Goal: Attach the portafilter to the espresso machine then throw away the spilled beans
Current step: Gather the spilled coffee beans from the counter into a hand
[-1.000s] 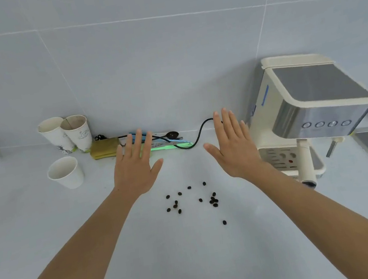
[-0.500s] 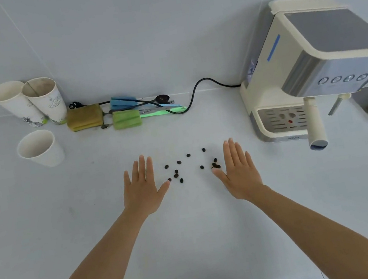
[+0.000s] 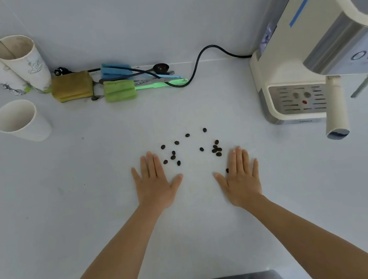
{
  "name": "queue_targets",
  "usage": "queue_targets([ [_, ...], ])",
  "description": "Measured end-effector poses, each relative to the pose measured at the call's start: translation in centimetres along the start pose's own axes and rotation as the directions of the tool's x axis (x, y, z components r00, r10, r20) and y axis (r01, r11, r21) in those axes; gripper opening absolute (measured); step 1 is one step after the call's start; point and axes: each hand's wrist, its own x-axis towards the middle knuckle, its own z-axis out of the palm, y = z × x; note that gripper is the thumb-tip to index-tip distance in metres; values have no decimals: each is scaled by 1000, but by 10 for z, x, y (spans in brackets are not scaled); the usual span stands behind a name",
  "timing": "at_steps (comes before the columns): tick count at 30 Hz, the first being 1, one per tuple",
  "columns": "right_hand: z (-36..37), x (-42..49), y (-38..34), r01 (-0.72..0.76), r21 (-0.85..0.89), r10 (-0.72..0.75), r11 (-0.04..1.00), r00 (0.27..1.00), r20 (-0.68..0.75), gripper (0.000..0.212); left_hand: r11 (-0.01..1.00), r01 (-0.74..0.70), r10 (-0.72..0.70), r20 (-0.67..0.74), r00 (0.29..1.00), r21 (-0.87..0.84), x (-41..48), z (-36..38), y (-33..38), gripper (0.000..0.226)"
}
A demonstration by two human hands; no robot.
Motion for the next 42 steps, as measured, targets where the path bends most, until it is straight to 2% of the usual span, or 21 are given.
queue_targets([
  [5, -9, 20, -6, 16, -31, -15, 999, 1000, 9, 73, 1000, -11, 11, -26, 1000, 21, 18, -9, 8, 85],
  [18, -34, 77, -14, 157, -141, -161, 977, 987, -14, 75, 954, -244, 255, -43, 966, 176, 63, -33, 12, 76],
  [25, -40, 86, -17, 245, -203, -251, 948, 968, -6, 59, 900, -364, 384, -44, 922, 240, 76, -36, 19, 68],
  [31, -35, 79, -18, 298, -213, -312, 930, 949, -34, 55, 878, -407, 430, -44, 902, 253, 70, -31, 20, 65],
  [39, -16, 59, -21, 353, -216, -373, 910, 926, -60, 83, 884, -420, 440, -59, 896, 204, 42, -14, 24, 76],
  [42, -11, 50, -21, 377, -194, -394, 906, 917, -58, 88, 884, -426, 445, -67, 893, 193, 32, -5, 22, 79],
])
